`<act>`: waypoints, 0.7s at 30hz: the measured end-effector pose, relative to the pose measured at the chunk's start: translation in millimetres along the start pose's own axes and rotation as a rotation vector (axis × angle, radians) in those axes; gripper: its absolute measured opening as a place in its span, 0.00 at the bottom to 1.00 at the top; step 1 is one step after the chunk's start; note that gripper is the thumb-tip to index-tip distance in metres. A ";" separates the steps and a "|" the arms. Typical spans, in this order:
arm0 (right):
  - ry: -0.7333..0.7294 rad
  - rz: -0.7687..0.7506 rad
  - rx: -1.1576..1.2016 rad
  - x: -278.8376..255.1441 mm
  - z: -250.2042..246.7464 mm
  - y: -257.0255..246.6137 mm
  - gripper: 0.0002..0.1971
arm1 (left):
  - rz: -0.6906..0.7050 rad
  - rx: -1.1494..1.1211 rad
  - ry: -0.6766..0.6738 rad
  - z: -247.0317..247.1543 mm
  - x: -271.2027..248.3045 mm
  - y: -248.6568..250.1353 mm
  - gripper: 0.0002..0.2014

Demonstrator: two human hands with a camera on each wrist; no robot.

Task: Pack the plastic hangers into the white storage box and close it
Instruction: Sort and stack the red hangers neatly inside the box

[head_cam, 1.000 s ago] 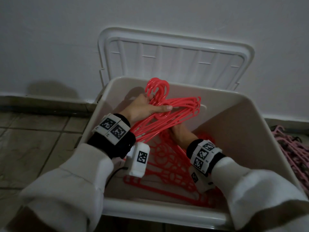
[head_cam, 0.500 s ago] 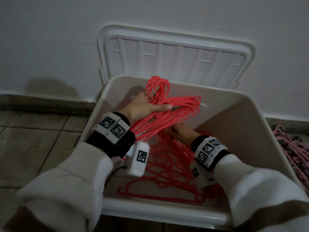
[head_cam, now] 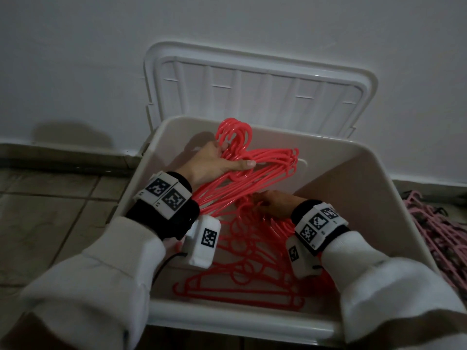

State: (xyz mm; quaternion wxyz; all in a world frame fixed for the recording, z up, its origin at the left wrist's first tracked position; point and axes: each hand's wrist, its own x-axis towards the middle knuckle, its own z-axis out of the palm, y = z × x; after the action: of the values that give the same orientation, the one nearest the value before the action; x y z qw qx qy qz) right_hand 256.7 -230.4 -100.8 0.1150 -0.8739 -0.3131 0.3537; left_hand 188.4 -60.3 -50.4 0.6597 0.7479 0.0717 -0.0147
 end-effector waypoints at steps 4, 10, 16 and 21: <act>-0.045 0.066 -0.146 -3.9 2.6 2.9 0.17 | 0.005 0.006 -0.014 -0.1 -0.2 -0.6 0.26; -0.026 0.096 -0.138 -4.5 5.4 1.8 0.18 | 0.010 0.023 -0.012 -0.5 -0.7 -0.3 0.28; -0.118 0.100 -0.254 -5.9 18.9 -0.8 0.26 | -0.013 0.031 -0.014 -0.9 -0.9 -0.1 0.22; -0.205 0.114 -0.184 2.4 23.4 1.5 0.20 | -0.017 0.046 -0.018 -0.9 -0.5 0.5 0.19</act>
State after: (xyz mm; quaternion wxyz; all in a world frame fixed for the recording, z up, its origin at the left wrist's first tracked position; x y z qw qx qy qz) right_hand 242.6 -230.5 -119.6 -0.0182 -0.8565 -0.3042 0.4167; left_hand 187.9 -59.4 -49.8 0.6427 0.7622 0.0718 -0.0287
